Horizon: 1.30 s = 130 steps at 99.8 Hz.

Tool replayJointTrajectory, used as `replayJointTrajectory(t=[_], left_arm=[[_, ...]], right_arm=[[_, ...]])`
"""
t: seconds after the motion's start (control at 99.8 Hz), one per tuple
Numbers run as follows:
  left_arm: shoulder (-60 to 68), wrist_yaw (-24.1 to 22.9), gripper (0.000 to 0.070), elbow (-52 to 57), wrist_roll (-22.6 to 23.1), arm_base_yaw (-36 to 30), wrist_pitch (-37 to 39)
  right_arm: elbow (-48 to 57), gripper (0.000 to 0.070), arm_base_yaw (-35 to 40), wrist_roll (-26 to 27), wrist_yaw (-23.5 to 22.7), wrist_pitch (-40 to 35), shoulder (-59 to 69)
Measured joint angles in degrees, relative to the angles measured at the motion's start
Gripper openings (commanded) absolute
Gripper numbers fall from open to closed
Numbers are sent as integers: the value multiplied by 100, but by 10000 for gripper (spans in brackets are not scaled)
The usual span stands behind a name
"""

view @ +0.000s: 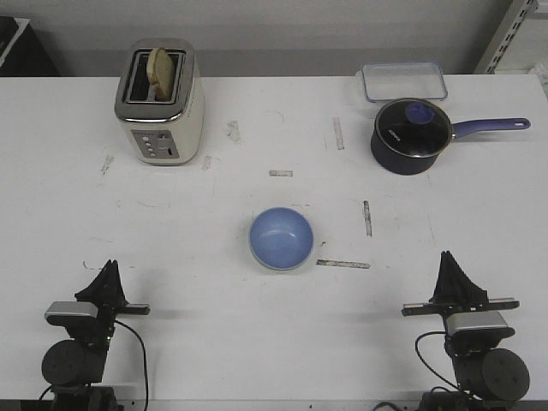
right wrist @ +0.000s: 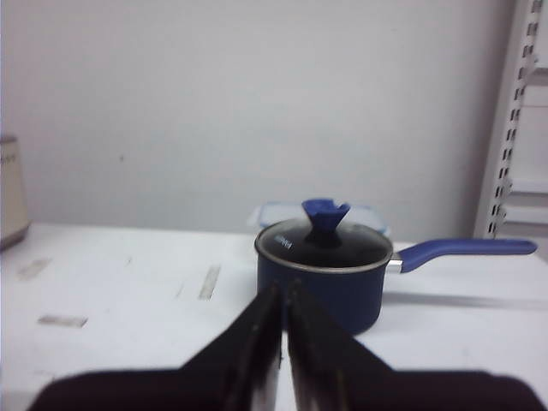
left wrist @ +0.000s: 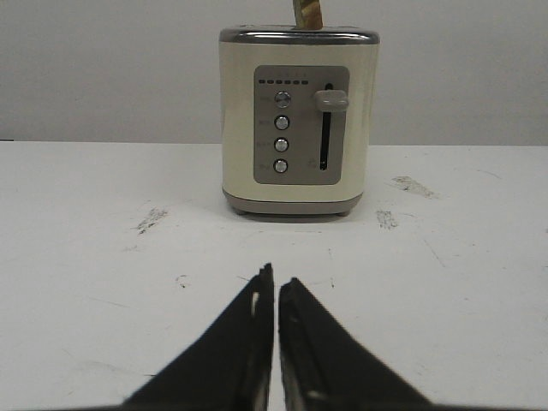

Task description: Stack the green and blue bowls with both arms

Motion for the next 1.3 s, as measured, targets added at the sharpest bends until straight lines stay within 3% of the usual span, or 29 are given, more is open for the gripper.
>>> replayJointTrajectory(t=[0.1,0.32,0.491,0.621,1.302], left_arm=[[0,0,1,0,0,0,-4],[0,2,1,0,0,0,-4],[0,4,1,0,0,0,0],[0,4,1,0,0,0,-4],[0,4,1,0,0,0,-4]], right_arm=[[-382,0,-129,4,-2,273,-313],[-977,0,-195,144,-20,153,-595],[-1451,0,-188,157,-15,634,-599],[-1453,0,-140,190,-7,299,-592],[-1453,0,-70,195,105,699,-597]])
